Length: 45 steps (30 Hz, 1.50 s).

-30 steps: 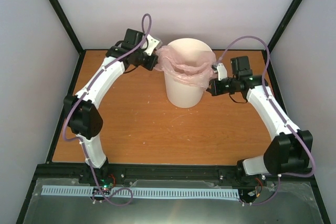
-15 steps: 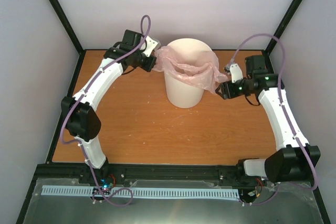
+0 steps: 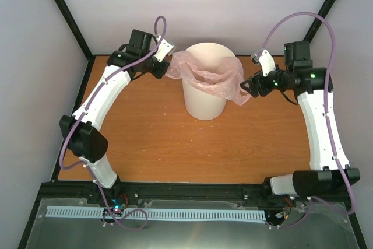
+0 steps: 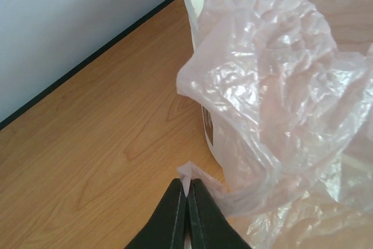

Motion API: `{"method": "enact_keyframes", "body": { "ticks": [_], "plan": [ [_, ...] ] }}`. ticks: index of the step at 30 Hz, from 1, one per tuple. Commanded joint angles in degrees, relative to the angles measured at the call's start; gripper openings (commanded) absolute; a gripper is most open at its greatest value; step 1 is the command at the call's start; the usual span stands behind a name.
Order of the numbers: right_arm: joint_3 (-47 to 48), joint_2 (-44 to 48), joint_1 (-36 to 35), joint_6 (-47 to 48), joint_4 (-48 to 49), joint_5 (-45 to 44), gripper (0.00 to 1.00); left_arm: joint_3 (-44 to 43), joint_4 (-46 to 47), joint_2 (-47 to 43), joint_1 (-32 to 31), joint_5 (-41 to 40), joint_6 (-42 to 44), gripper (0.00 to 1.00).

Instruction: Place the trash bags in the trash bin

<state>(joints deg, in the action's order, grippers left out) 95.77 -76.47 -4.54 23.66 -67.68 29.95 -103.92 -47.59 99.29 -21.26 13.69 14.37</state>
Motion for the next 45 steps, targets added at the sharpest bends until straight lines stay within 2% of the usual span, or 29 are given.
{"method": "enact_keyframes", "body": {
  "ticks": [1,4,6,8,9,12,16,18,22,23,27,30,35,38,45],
  "plan": [
    [2.5,-4.7,-0.1,2.9,-1.2,-2.6,0.73,-4.2,-6.3,-1.4,0.2,0.6,4.7,0.01],
    [3.3,-6.9,-0.8,3.7,-1.1,-2.7,0.71,-4.0,-9.1,-0.9,0.2,-3.2,5.7,0.01],
    [3.2,-7.6,-1.6,3.6,-0.7,-2.9,0.67,-0.8,-8.0,-1.6,0.3,-11.0,5.8,0.01],
    [2.9,-8.2,-2.5,3.2,-0.1,-3.1,0.63,3.5,-5.1,-2.5,0.4,-15.4,5.7,0.01],
    [2.7,-8.4,-2.9,3.1,0.1,-3.3,0.6,4.7,-4.1,-2.7,0.4,-15.5,5.6,0.0],
    [2.7,-9.1,-3.6,2.7,0.8,-3.8,0.43,3.3,-4.5,-1.9,0.4,-12.7,4.0,0.01],
    [3.4,-9.9,-3.6,2.2,1.7,-6.0,0.28,1.0,-4.6,-1.0,0.4,-14.3,4.9,0.01],
    [3.9,-10.0,-3.6,1.9,2.1,-7.2,0.21,0.1,-4.7,-1.1,0.4,-14.6,6.3,0.1],
    [4.9,-9.9,-3.6,1.7,2.6,-8.8,0.11,-0.5,-4.8,-3.1,0.4,-12.3,10.0,0.43],
    [5.2,-9.9,-3.6,1.6,2.6,-8.9,0.09,-0.4,-4.9,-3.7,0.4,-11.6,10.9,0.48],
    [6.8,-9.7,-3.6,1.3,2.8,-9.8,0.06,-1.0,-4.6,-5.7,0.4,-10.4,13.4,0.6],
    [8.8,-10.3,-3.6,1.0,2.9,-9.8,0.06,-3.2,-3.9,-6.2,0.5,-8.4,14.6,0.62],
    [11.8,-11.9,-3.6,0.2,3.7,-9.0,0.03,-5.1,-3.8,-6.5,0.5,1.7,19.2,0.67],
    [13.9,-13.3,-3.7,-0.1,4.0,-8.8,0.03,-6.0,-3.2,-5.8,0.4,3.7,20.6,0.68],
    [16.6,-15.3,-3.6,-0.5,4.8,-9.2,0.03,-9.9,-9.0,-2.3,0.5,8.0,28.0,0.65]
  ]
}}
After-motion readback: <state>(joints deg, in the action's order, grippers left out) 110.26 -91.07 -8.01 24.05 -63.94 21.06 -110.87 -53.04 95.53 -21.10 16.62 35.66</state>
